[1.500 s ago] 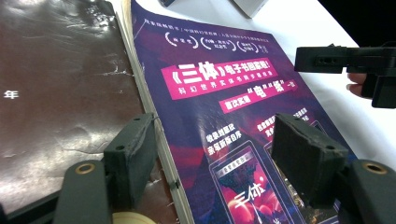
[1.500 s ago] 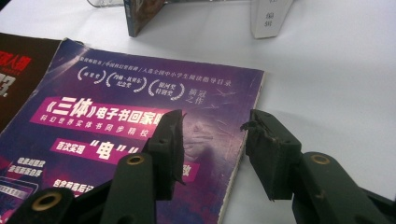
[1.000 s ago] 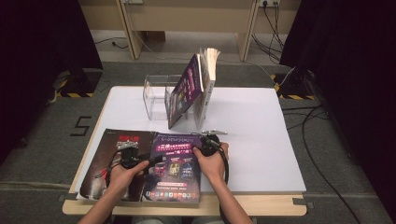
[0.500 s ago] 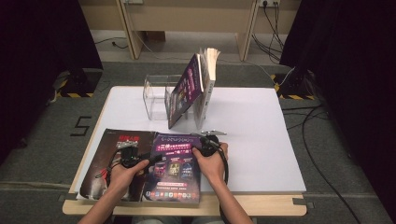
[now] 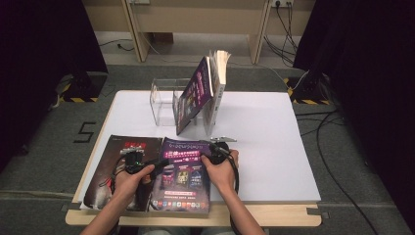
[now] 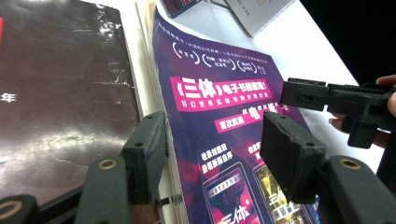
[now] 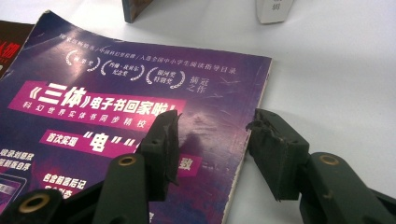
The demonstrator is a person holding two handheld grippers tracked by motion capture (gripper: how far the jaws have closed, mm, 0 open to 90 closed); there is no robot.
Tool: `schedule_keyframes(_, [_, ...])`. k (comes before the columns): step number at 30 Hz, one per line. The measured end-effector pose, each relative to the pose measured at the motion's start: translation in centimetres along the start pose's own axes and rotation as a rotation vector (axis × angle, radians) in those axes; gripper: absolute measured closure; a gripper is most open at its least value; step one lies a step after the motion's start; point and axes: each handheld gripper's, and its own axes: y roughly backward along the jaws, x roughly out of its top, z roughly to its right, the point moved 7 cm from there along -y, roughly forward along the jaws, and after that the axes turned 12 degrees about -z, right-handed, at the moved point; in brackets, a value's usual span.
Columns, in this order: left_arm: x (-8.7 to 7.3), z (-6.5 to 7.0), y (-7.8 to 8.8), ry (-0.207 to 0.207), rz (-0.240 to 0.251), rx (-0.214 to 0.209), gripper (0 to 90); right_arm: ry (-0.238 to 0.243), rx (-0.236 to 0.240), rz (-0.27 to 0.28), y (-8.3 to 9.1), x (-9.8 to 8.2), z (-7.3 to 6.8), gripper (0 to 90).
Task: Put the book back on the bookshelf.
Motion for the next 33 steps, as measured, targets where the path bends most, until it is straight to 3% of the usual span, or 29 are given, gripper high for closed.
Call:
schedule_keyframes(3, [0.0, -0.2, -0.4, 0.02, -0.002, -0.008, 42.2, 0.001, 0.001, -0.002, 0.0, 0.0, 0.0, 51.5])
schedule_keyframes(6, [0.1, 0.3, -0.7, 0.035, 0.004, -0.051, 48.5, 0.002, 0.002, 0.001, 0.0, 0.0, 0.0, 51.4])
schedule_keyframes(10, [-0.1, 0.0, -1.2, 0.031, -0.014, -0.013, 50.7, 0.002, 0.003, -0.002, 0.0, 0.0, 0.0, 51.3])
schedule_keyframes(15, [-0.2, -0.6, -1.2, 0.038, -0.006, 0.01, 71.2, 0.004, 0.001, -0.001, 0.0, 0.0, 0.0, 51.2])
schedule_keyframes(17, [-0.3, -0.8, -1.2, 0.044, -0.004, 0.0, 75.9, 0.006, 0.0, -0.002, 0.0, 0.0, 0.0, 51.1])
schedule_keyframes(22, [-0.1, -0.3, -0.9, 0.016, 0.013, -0.021, 84.7, 0.009, -0.001, -0.003, 0.0, 0.0, 0.0, 51.2])
schedule_keyframes(26, [-0.1, 0.1, -0.5, -0.016, 0.038, -0.043, 86.0, 0.009, 0.01, -0.008, 0.0, 0.1, 0.1, 51.7])
schedule_keyframes(33, [0.0, 1.0, 0.6, -0.055, 0.102, -0.132, 86.2, 0.008, 0.028, -0.006, -0.1, 0.4, 0.3, 51.1])
